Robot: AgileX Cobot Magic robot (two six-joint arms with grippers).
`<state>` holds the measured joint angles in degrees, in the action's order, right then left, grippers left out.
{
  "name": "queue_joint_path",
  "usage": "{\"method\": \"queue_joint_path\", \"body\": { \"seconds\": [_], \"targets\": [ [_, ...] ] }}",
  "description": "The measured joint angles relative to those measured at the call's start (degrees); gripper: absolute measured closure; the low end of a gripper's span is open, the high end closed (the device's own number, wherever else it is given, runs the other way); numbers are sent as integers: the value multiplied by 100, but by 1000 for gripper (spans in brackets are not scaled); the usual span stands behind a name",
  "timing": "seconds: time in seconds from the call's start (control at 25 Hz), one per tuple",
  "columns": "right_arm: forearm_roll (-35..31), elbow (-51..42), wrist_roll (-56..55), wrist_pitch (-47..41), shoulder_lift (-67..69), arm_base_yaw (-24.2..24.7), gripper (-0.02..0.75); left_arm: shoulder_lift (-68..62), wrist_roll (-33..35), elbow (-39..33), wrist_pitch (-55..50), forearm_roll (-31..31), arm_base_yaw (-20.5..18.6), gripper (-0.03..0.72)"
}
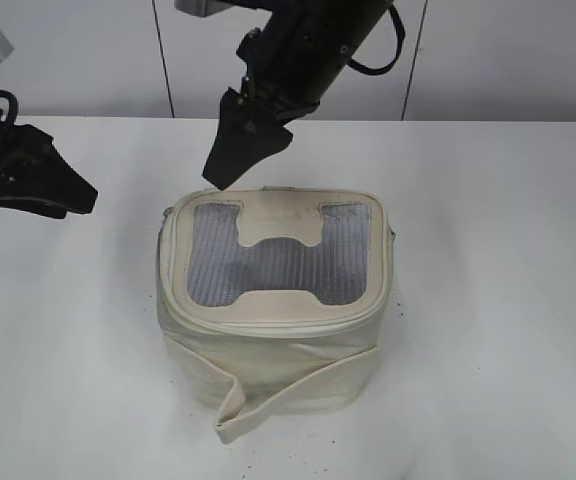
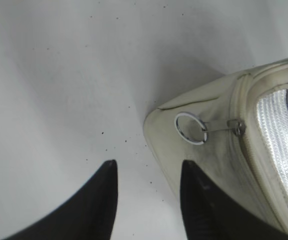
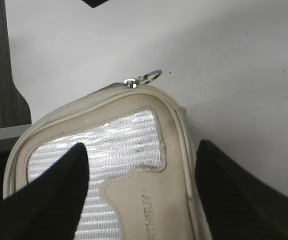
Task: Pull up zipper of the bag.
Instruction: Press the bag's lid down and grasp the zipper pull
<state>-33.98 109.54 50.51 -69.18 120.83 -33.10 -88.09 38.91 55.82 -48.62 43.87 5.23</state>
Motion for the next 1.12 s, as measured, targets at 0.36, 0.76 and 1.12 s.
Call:
{"method": "queue_joint_path", "body": {
  "seconds": [0.36,0.76,1.12],
  "targets": [
    [7,452,0,-6,645,-12,233,0,17,0,-132,19,0,354],
    [336,470,-247,-12,797,125,278,0,23,0,20,319,0,312],
    [159,499,-247,-18,802,171,311,0,46,0,-136,337,0,307]
  ]
}}
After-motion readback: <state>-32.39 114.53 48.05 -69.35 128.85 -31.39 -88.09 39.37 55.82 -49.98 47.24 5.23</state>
